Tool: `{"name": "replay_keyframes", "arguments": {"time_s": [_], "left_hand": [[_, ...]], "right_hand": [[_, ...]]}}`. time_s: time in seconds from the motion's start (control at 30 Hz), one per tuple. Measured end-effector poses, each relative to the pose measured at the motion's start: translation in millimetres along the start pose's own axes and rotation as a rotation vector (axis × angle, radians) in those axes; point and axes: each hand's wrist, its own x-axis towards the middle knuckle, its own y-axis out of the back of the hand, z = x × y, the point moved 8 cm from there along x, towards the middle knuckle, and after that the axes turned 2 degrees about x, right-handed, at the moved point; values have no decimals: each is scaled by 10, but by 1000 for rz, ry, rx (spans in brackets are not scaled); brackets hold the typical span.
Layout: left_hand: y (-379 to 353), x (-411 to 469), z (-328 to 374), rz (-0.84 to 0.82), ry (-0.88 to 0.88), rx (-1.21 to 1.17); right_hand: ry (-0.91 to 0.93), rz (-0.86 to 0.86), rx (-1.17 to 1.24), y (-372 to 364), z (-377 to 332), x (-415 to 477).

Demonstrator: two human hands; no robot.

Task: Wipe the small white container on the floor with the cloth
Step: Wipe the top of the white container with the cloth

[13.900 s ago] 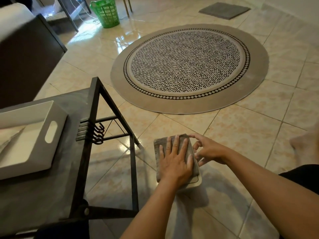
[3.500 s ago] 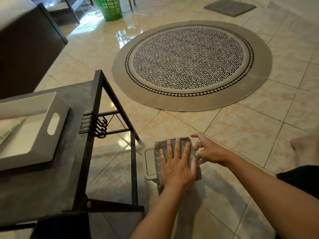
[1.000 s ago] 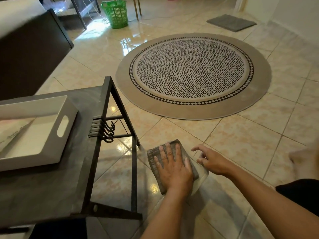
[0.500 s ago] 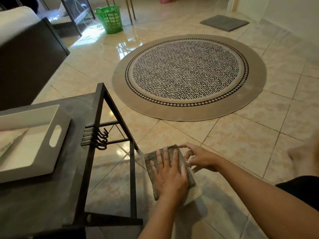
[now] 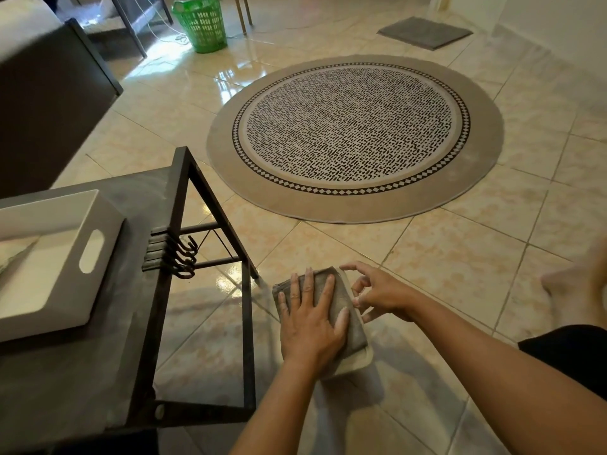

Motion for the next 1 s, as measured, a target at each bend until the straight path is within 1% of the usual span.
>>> {"name": "replay_keyframes", "arguments": {"time_s": [0.17,0.33,0.47,0.57,0.6,0.7,0.73,0.87,1.0], "left_hand": [[-85,8,153,8,-61,41],[-23,165,33,21,70,38],[-31,173,106,-17,-42,68],[11,248,53,-15,32,63],[3,249,78,-16,33,65],[-14,242,151,-17,-61,87],[-6,253,107,-14,-66,96],[60,236,-118,0,35,26],[4,1,-147,2,38,0]], "right_hand": [[-6,-14,8,-6,6,-2],[12,10,7,3,24,-8],[13,1,20,-15,39,5],[19,5,17,-22,36,10],[18,4,13,-24,35,8],[8,-4,29,-26,42,-6],[7,-6,32,-34,45,-6],[-2,4,27,-67,56,10],[-9,3,25,-73,67,-6]]}}
